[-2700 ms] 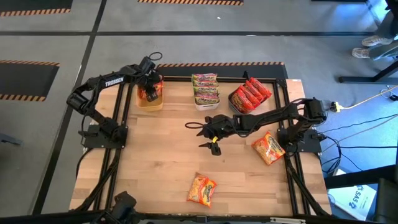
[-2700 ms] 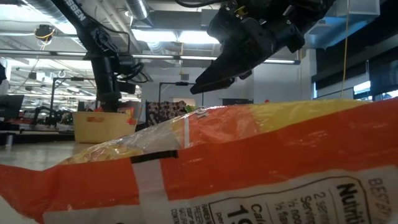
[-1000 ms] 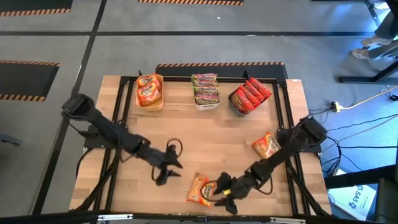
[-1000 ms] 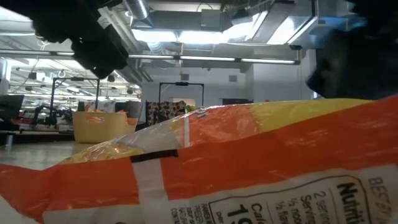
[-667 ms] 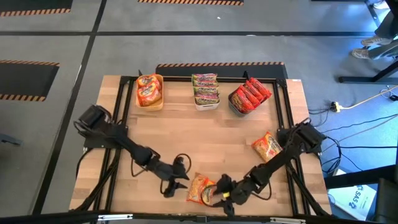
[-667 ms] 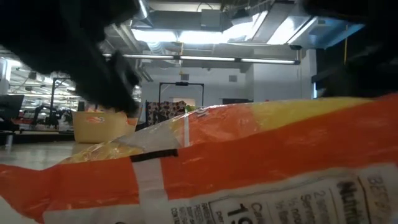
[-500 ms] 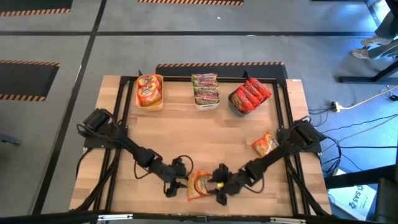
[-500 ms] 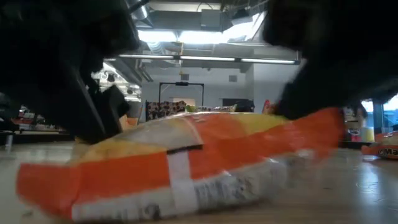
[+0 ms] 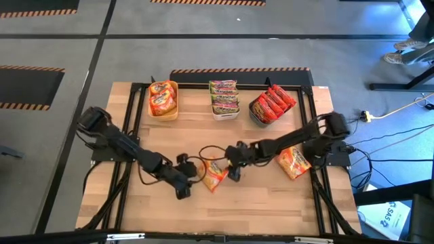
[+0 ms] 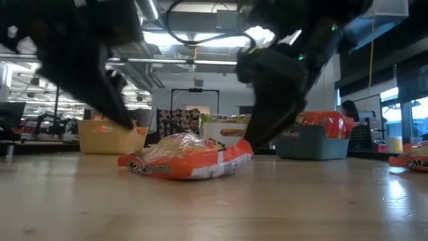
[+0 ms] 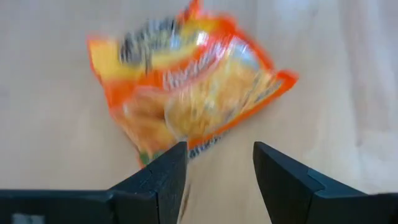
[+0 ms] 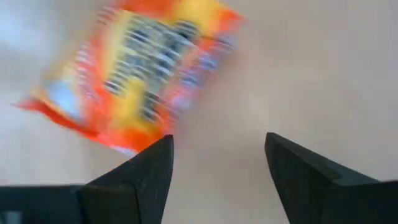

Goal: Sort Maruchan noodles
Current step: Put the orange noodle pack into the yellow bin

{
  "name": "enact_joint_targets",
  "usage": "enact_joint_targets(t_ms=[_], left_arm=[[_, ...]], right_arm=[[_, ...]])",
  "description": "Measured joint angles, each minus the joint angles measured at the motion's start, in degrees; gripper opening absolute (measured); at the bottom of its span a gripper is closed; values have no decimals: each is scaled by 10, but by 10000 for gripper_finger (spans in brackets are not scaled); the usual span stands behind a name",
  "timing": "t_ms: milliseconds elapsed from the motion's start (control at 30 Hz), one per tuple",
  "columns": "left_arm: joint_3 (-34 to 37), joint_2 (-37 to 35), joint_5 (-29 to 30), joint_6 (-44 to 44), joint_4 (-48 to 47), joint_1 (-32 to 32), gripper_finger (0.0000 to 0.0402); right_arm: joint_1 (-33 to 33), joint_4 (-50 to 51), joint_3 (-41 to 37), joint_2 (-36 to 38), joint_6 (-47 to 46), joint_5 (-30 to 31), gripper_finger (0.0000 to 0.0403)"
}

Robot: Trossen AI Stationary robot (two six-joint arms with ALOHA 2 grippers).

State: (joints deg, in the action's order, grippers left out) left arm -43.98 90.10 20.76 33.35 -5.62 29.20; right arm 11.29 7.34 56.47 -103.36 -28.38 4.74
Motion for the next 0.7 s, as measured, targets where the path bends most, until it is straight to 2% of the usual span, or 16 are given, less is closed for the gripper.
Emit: enact_joint_targets(t_ms=[67, 133, 233, 300, 367, 467, 567, 700], left_arm=[[0, -27, 12, -28, -12, -2, 179], [0, -45, 49, -55, -15, -5, 179], [4, -50, 106, -92, -18, -23, 179], [11, -42, 110, -106, -14, -43, 179], [23, -27, 110, -108, -16, -65, 179], [35, -1, 78, -110, -11, -90, 179], [42, 31, 21, -110, 10, -98, 179], [40, 58, -36, -99, 36, -95, 179]], right_arm=[[-3, 47, 0, 25, 3, 26, 238], [2, 63, 0, 40, 11, 38, 238], [36, 8, 0, 40, 30, 7, 238], [64, -38, 0, 26, 38, -13, 238], [91, -60, -1, 10, 49, -6, 238], [124, -87, -1, -20, 53, 92, 238], [142, -78, -1, -54, 57, 192, 238], [135, -46, 0, -57, 60, 315, 238]])
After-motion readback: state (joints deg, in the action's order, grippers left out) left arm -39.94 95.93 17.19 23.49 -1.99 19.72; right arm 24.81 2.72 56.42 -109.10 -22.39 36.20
